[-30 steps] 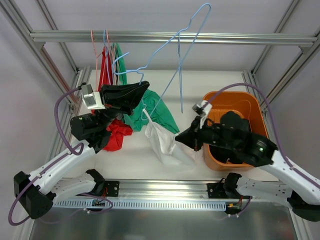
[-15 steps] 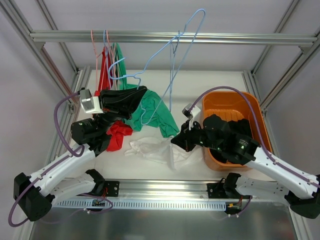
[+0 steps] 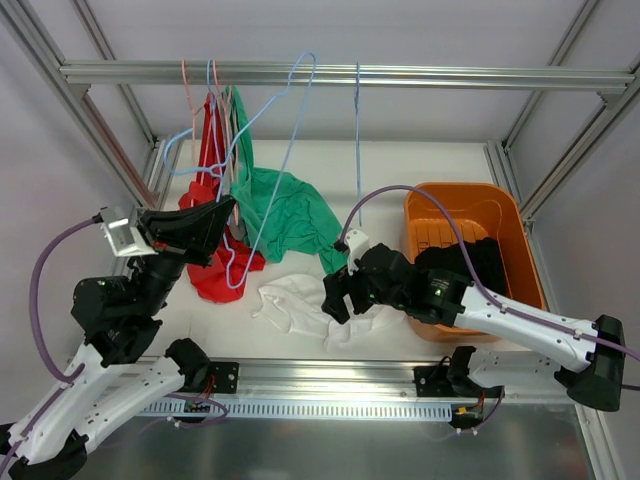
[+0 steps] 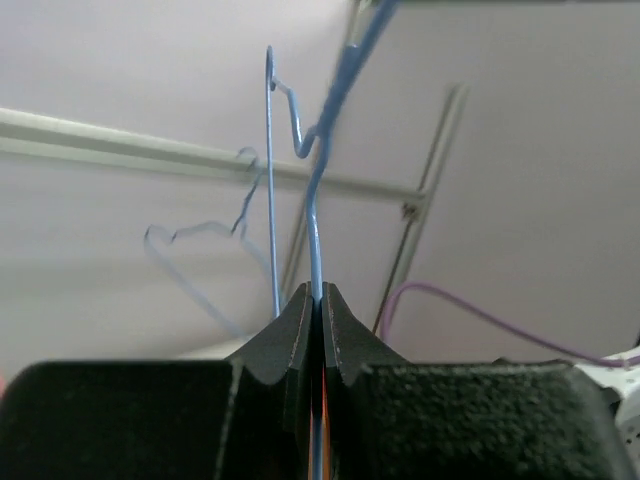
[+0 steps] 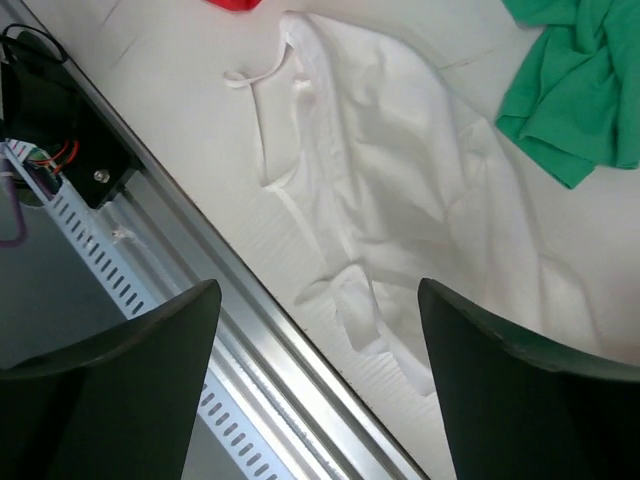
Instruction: Remove the tank top from the hanger
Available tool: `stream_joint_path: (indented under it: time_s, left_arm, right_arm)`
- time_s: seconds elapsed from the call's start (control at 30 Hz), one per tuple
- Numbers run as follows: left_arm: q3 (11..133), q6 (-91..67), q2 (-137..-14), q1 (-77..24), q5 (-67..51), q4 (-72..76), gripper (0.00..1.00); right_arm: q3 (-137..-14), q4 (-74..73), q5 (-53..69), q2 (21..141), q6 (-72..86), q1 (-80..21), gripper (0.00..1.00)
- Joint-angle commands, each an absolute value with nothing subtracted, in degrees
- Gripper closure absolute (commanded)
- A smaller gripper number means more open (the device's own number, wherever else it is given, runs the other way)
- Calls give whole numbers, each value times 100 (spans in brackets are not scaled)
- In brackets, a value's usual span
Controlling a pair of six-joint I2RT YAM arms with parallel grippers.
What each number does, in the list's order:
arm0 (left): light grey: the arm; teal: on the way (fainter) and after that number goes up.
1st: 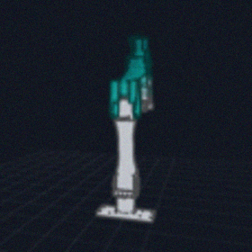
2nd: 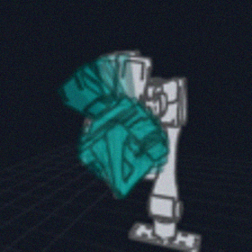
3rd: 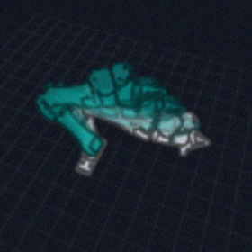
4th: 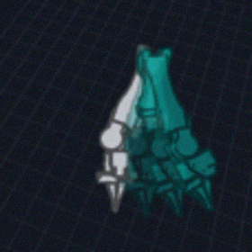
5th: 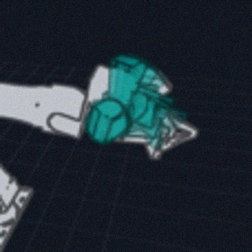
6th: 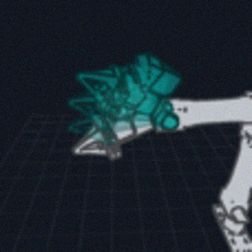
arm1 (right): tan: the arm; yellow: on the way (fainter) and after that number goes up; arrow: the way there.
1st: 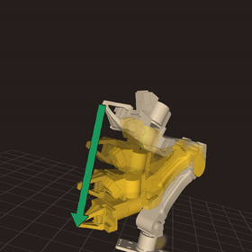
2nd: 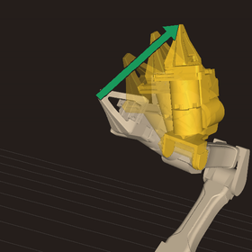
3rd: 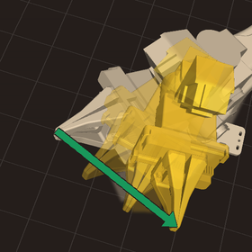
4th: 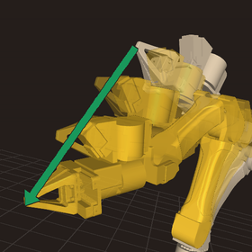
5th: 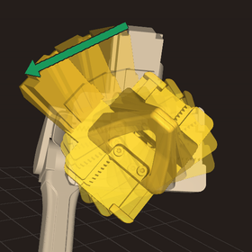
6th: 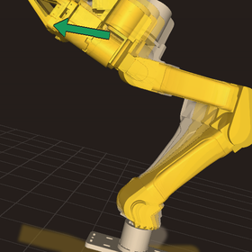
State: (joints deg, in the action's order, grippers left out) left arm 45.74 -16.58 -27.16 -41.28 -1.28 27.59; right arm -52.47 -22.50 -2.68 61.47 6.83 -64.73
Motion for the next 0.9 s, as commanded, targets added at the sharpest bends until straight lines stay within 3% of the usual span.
stream_joint_path:
  time_s: [0.0, 0.2, 0.6, 0.87]
  left_arm:
    - [4947, -1591, -2768, -4157, 869, 600, 100]
    - [5807, -1941, -3734, -4157, 984, -481, 100]
    - [8110, -1618, -6185, -4254, 1064, -861, 100]
    - [9604, -994, -7758, -4447, 1739, -976, 100]
  right_arm:
    - [-5300, -2013, -764, 6083, 668, -6504, 13]
    - [-5186, -2118, -1125, 5485, 650, -6495, 3]
    - [-4869, -2487, -1353, 4685, 800, -6495, 1]
    - [-4720, -2549, -1406, 4562, 870, -6504, 0]
